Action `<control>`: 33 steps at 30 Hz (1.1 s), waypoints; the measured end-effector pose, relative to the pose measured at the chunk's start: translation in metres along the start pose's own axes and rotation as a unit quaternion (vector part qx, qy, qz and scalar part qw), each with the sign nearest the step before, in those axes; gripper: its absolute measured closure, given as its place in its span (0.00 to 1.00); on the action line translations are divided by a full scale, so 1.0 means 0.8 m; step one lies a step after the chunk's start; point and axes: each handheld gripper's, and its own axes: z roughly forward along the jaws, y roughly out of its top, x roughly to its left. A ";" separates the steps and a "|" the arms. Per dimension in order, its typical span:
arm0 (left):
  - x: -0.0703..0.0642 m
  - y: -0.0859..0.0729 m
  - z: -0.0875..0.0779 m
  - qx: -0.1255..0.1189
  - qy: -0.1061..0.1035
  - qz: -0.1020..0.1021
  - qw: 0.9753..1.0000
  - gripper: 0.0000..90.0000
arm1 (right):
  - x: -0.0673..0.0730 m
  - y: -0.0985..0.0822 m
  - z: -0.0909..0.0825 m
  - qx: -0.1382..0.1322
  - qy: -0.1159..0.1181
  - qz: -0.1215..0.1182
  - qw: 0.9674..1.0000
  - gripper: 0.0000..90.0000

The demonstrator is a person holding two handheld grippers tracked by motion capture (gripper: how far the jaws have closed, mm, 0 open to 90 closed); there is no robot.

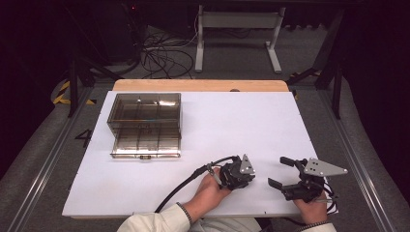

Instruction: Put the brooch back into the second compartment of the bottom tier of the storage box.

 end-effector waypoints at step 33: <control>0.005 0.006 -0.051 -0.054 -0.014 0.002 0.998 0.88 | 0.001 0.000 0.000 -0.001 0.001 0.001 1.000 0.09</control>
